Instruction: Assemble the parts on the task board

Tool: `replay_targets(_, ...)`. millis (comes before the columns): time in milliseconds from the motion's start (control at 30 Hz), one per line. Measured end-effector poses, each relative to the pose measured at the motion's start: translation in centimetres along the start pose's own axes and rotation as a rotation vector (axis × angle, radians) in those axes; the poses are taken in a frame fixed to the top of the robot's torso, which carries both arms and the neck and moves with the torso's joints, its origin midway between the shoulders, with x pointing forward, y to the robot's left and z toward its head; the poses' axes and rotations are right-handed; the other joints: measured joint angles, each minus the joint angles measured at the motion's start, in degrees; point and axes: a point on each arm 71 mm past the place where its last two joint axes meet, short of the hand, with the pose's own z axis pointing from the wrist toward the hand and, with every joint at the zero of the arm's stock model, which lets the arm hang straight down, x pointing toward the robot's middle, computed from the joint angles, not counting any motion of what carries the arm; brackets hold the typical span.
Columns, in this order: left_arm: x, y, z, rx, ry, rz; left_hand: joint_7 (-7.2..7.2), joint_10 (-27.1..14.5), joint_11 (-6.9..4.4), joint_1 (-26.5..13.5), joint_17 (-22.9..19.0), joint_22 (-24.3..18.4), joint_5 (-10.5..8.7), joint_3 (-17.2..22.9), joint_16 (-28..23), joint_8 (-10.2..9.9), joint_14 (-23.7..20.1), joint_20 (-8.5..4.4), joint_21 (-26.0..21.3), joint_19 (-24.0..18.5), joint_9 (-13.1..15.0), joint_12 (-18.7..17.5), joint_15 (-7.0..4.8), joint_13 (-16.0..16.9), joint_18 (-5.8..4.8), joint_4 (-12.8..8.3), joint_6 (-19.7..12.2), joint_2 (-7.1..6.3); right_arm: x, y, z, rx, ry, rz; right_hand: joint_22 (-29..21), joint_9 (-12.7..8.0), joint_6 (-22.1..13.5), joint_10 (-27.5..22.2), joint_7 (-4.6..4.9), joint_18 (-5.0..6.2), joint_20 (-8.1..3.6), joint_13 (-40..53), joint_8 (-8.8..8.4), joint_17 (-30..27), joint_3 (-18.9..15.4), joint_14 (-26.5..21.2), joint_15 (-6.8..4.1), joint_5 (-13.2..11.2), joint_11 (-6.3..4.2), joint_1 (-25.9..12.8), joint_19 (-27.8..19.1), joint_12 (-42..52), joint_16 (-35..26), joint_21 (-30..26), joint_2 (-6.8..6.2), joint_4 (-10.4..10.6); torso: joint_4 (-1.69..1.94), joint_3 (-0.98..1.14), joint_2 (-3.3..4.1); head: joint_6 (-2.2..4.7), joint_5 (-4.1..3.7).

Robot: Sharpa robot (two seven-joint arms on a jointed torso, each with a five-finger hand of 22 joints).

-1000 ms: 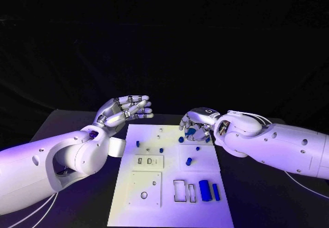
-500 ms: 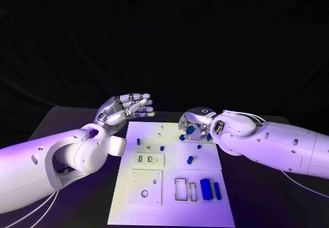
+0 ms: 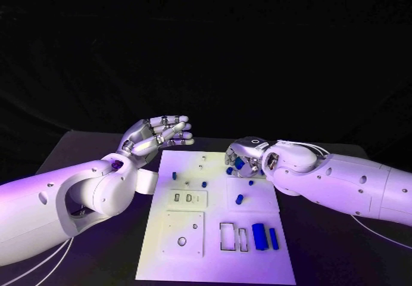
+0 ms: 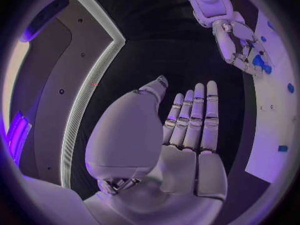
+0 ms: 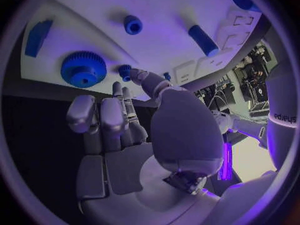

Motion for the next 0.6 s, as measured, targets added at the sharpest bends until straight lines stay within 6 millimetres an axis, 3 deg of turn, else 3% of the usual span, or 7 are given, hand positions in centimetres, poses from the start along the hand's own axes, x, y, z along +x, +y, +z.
replay_targets(33, -0.02, 0.0, -0.01, 0.0, 0.0, 0.0, 0.0, 0.0, 0.0, 0.0, 0.0, 0.0, 0.0, 0.0, 0.0, 0.0, 0.0, 0.0, 0.0, 0.0, 0.0, 0.0, 0.0, 0.0, 0.0, 0.0, 0.0, 0.0, 0.06, -0.01, 0.02, 0.001, 0.002, -0.001, 0.11, 0.02, 0.0, 0.0, 0.0, -0.44, 0.0, 0.0, 0.0, 0.06, 0.0, 0.0, 0.0, 0.0, 0.0, 0.0, 0.0, 0.0, 0.0, 0.0, 0.0, 0.0, 0.01, 0.0, 0.02, -0.01, -0.01)
replay_targets(467, -0.07, -0.02, 0.01, -0.001, 0.003, -0.001, 0.0, -0.21, 0.21, -0.23, 0.06, -0.06, 0.0, 0.0, -0.23, 0.0, 0.0, 0.0, 0.0, 0.0, -0.05, 0.0, 0.0, 0.0, 0.0, 0.0, 0.0, 0.23, 0.3, -0.01, 0.15, 0.004, 0.012, -0.003, 2.67, 0.82, 0.02, -0.19, 0.02, -0.43, 0.0, 0.18, 0.0, 1.59, 1.15, 0.21, 0.21, -0.91, 0.19, 0.61, 1.23, 0.0, 2.35, 1.7, 0.61, 1.14, 0.0, -0.03, 0.16, -0.25, 0.03)
replay_targets(567, -0.08, -0.01, 0.02, -0.001, 0.003, -0.001, 0.0, -0.21, 0.21, -0.23, 0.06, -0.06, 0.0, 0.0, -0.23, 0.0, 0.0, 0.0, 0.0, 0.0, -0.05, 0.0, 0.0, 0.0, 0.0, 0.0, 0.0, 0.23, 0.33, 0.02, 0.16, 0.004, 0.013, -0.002, 3.82, 1.28, 0.82, 0.81, -0.17, -0.42, -0.07, 0.48, 0.34, 2.35, 1.61, 0.21, 0.21, -1.26, -0.29, 0.91, 1.92, 0.45, 3.42, 2.57, 0.91, 1.6, 0.0, -0.03, 0.18, -0.32, 0.04)
replay_targets(600, -0.09, -0.01, 0.02, -0.002, 0.003, -0.001, 0.0, -0.21, 0.21, -0.23, 0.06, -0.06, 0.0, 0.0, -0.23, 0.0, 0.0, 0.0, 0.0, 0.0, -0.05, -0.14, 0.0, 0.0, -0.01, 0.0, 0.0, 0.23, 0.33, 0.02, 0.16, 0.004, 0.013, -0.002, 4.2, 1.44, 0.98, 1.15, -0.33, -0.89, -0.1, 0.56, 0.55, 2.55, 1.76, 0.21, 0.21, -1.26, -0.36, 0.89, 1.94, 0.45, 3.71, 2.76, 0.92, 1.75, 0.0, -0.03, 0.19, -0.34, 0.07)
